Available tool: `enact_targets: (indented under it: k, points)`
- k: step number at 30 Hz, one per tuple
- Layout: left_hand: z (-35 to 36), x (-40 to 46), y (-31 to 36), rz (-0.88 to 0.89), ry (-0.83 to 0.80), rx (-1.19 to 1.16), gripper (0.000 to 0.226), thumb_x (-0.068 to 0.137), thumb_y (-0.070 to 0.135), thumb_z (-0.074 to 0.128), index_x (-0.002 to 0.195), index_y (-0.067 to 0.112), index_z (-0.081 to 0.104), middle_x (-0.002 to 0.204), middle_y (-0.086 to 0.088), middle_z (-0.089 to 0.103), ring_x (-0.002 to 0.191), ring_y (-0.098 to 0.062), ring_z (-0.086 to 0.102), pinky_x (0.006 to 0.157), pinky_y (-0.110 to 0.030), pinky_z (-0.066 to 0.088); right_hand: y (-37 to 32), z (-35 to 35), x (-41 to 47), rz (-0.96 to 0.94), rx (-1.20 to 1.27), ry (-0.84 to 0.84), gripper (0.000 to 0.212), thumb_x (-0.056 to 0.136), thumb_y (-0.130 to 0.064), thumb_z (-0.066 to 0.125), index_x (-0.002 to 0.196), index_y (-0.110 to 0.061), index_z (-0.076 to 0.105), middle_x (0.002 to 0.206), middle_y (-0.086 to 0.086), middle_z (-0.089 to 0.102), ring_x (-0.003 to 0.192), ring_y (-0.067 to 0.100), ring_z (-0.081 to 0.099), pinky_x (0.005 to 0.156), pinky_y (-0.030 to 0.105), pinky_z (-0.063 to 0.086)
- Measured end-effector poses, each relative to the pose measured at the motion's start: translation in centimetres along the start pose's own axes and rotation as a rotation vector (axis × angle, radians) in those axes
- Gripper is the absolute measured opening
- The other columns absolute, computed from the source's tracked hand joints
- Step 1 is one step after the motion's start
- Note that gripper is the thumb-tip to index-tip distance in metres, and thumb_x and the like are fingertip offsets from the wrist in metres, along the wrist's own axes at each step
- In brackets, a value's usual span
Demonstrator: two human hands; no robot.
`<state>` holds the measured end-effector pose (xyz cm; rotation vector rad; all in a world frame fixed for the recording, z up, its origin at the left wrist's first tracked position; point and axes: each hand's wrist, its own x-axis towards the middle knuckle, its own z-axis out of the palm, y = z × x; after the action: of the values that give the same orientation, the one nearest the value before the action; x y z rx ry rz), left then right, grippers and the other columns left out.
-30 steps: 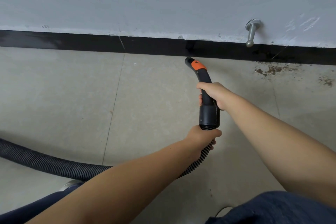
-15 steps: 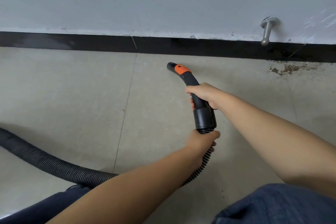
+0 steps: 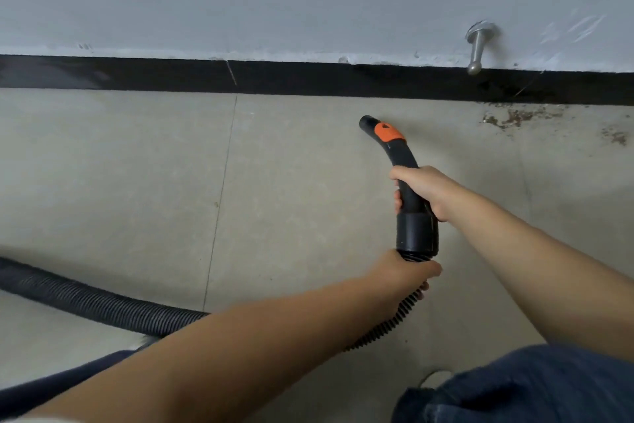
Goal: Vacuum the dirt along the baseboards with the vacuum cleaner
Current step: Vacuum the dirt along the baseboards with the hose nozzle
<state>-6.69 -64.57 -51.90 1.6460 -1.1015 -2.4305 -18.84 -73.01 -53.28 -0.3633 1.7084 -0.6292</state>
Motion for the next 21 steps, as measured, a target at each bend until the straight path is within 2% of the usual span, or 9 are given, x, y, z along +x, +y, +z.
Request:
enact_targets:
  k: [7,13,17,21]
  points:
    - [2.8,-0.5,-2.7,-0.038,-0.100,0.232,0.016,0.088,0.016,0.063,0.085,0.020,0.049,0.075,-0.002,0.053,0.060,-0.011,0.050,0.055,-0.020,0.046,5.5,-3.9,-3.2,0.062,0.201,0.161,0.013,0.085,-0.013,0.059,0.080,-0.007,0.048,0.051,0.009,0.056,0.043,0.023,0.052,0.057,0.032,0.051]
    - [5.5,0.4,-1.0,-0.024,-0.144,0.346,0.015,0.087,0.015,0.065,0.090,0.018,0.050,0.072,-0.003,0.054,0.058,-0.012,0.050,0.056,-0.022,0.045,7.0,-8.6,-3.9,0.087,0.447,0.281,0.015,0.085,-0.015,0.062,0.084,-0.009,0.049,0.049,0.007,0.054,0.039,0.020,0.051,0.048,0.028,0.050]
    - [6.9,1.3,-0.4,-0.010,-0.153,0.394,0.028,0.088,0.014,0.064,0.114,0.010,0.053,0.073,-0.003,0.054,0.059,-0.012,0.050,0.055,-0.021,0.045,7.2,-10.5,-3.9,0.093,0.508,0.300,0.015,0.086,-0.015,0.062,0.084,-0.009,0.048,0.049,0.006,0.053,0.038,0.018,0.051,0.046,0.027,0.050]
    - [7.6,2.5,-0.3,-0.005,-0.132,0.438,0.036,0.087,0.015,0.066,0.120,0.007,0.054,0.074,-0.003,0.056,0.059,-0.010,0.052,0.054,-0.019,0.047,7.5,-11.6,-3.6,0.074,0.552,0.302,0.014,0.086,-0.013,0.061,0.087,-0.009,0.047,0.047,0.005,0.052,0.039,0.018,0.051,0.048,0.028,0.050]
